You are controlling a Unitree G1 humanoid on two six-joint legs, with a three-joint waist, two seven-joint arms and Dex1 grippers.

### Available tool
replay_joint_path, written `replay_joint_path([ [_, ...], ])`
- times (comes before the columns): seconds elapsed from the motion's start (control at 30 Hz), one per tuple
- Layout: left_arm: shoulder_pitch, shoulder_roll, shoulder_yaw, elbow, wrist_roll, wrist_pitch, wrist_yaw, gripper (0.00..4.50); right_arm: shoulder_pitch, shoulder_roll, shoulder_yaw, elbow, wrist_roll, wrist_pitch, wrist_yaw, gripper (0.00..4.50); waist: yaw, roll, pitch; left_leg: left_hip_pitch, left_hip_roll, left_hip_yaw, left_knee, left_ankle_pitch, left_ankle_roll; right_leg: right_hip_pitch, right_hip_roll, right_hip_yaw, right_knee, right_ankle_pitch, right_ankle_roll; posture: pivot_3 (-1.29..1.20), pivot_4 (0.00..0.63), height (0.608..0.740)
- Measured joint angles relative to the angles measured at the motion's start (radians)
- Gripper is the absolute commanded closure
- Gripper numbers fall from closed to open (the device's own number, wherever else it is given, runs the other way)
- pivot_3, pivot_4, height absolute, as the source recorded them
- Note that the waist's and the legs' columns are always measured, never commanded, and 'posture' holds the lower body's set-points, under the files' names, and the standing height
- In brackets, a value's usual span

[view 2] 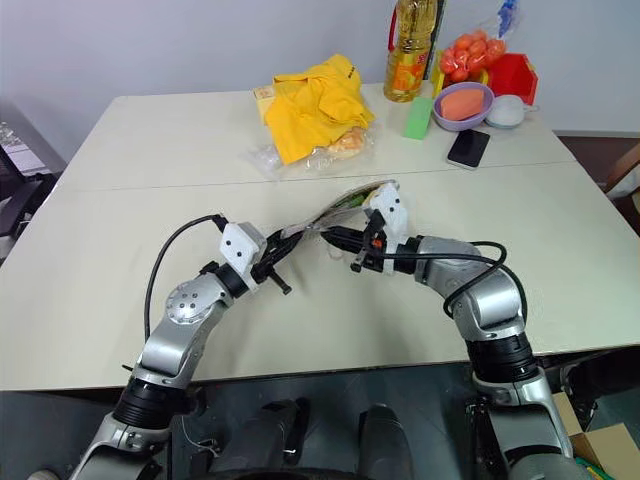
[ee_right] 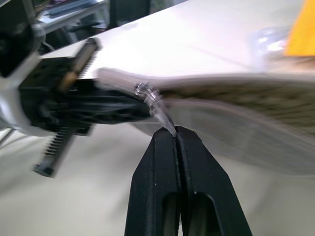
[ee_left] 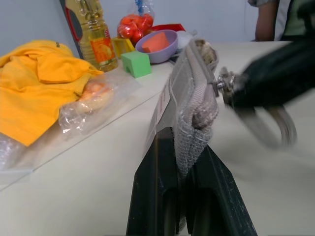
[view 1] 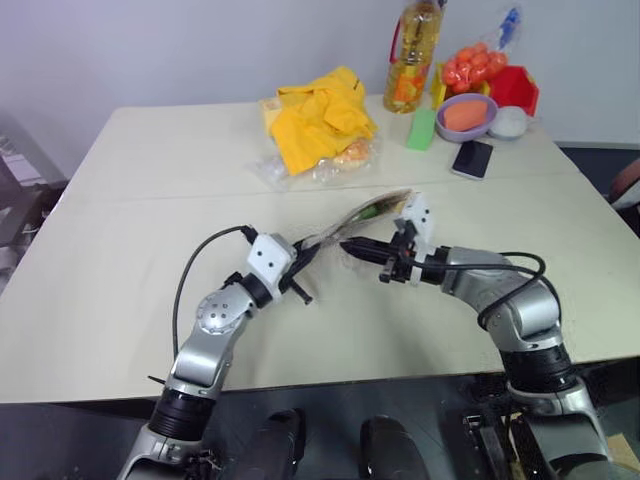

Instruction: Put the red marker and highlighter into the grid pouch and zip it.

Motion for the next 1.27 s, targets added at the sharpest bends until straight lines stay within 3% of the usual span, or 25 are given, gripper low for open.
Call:
replay_joint_path([
  [0.1, 0.02, 0.03, 0.026, -0.003, -0.011, -0.022, -0.012, 4.5, -0.036, -0.078, -0.059, 0.06, -0.02, -0.029, -0.001, 4.44, 0.001, 0.0, 0.0, 0.0, 0.0, 0.0, 0.0, 0.0, 0.0, 0.0, 0.0, 0.0, 0.0, 0.0, 0.0, 0.0, 0.15, 0.74],
  [0.37, 0.056, 0.074, 0.078, -0.011, -0.053, -0.04, -0.023, 4.5, -0.019, -0.157, -0.112, 0.155, -0.047, -0.094, 0.02, 4.44, -0.006, 0.0, 0.0, 0.0, 0.001, 0.0, -0.001, 0.0, 0.0, 0.0, 0.0, 0.0, 0.0, 0.0, 0.0, 0.0, 0.15, 0.74],
  [0.47, 0.087, 0.09, 0.106, -0.022, -0.079, -0.025, -0.03, 3.5, 0.01, -0.163, -0.113, 0.154, -0.035, -0.08, 0.043, 3.12, -0.01, 0.0, 0.0, 0.0, 0.001, 0.0, -0.001, 0.0, 0.0, 0.0, 0.0, 0.0, 0.0, 0.0, 0.0, 0.0, 0.15, 0.74],
  [0.6, 0.15, 0.118, 0.148, -0.025, -0.111, 0.028, -0.038, 1.36, 0.06, -0.185, -0.113, 0.131, -0.018, -0.065, 0.082, 0.9, -0.008, 0.0, 0.0, 0.0, 0.001, 0.0, -0.001, 0.0, 0.0, 0.0, 0.0, 0.0, 0.0, 0.0, 0.0, 0.0, 0.15, 0.74],
  [0.67, 0.183, 0.127, 0.159, -0.05, -0.126, 0.055, -0.041, 0.3, 0.086, -0.197, -0.113, 0.121, -0.018, -0.066, 0.096, 0.0, -0.005, 0.0, 0.0, 0.0, 0.001, 0.0, 0.0, 0.0, 0.001, 0.0, -0.001, 0.0, -0.001, 0.0, 0.0, 0.0, 0.15, 0.74],
  [0.7, 0.2, 0.13, 0.166, -0.068, -0.138, 0.062, -0.043, 0.04, 0.096, -0.205, -0.113, 0.12, -0.018, -0.067, 0.104, 0.0, -0.003, 0.0, 0.0, 0.0, 0.001, 0.0, 0.0, 0.0, 0.001, 0.0, -0.001, 0.0, -0.001, 0.0, 0.0, 0.0, 0.15, 0.74],
  [1.07, 0.444, 0.163, 0.332, -0.209, -0.241, 0.171, -0.02, 0.04, 0.231, -0.246, -0.171, 0.118, -0.017, -0.088, 0.154, 0.0, 0.001, 0.0, 0.0, 0.0, 0.001, 0.0, 0.0, -0.001, 0.001, 0.001, -0.001, 0.0, -0.002, 0.0, -0.001, 0.0, 0.15, 0.74],
  [1.27, 0.464, 0.164, 0.38, -0.207, -0.253, 0.236, 0.036, 0.04, 0.236, -0.235, -0.173, 0.125, -0.016, -0.101, 0.152, 0.0, 0.002, 0.0, 0.0, 0.0, 0.001, 0.0, 0.0, -0.001, 0.001, 0.001, -0.002, 0.0, -0.002, 0.0, -0.001, 0.0, 0.15, 0.74],
])
